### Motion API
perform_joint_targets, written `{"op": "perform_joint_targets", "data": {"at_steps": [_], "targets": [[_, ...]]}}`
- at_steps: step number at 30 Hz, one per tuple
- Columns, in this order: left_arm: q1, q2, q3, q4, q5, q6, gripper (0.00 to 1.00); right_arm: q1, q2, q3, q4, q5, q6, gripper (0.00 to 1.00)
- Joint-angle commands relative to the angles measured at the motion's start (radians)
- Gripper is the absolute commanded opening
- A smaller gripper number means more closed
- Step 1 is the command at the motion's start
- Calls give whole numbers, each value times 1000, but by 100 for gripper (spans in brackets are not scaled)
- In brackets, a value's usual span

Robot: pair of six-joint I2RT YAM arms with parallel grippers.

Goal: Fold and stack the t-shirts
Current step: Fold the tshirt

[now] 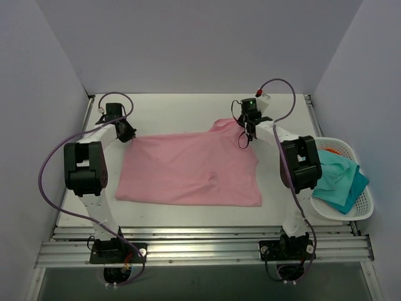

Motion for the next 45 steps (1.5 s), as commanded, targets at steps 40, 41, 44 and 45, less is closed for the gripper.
{"op": "perform_joint_targets", "data": {"at_steps": [40, 41, 44, 45], "targets": [[10, -715, -617, 181, -60, 118, 8, 226, -763, -577, 12, 128, -24, 0], [8, -747, -635, 190, -59, 125, 10, 231, -772, -602, 13, 131, -21, 0], [10, -794, -690, 208, -56, 133, 14, 252, -795, -648, 9, 145, -11, 0], [10, -802, -698, 201, -53, 138, 15, 258, -804, -662, 9, 151, -5, 0]]}}
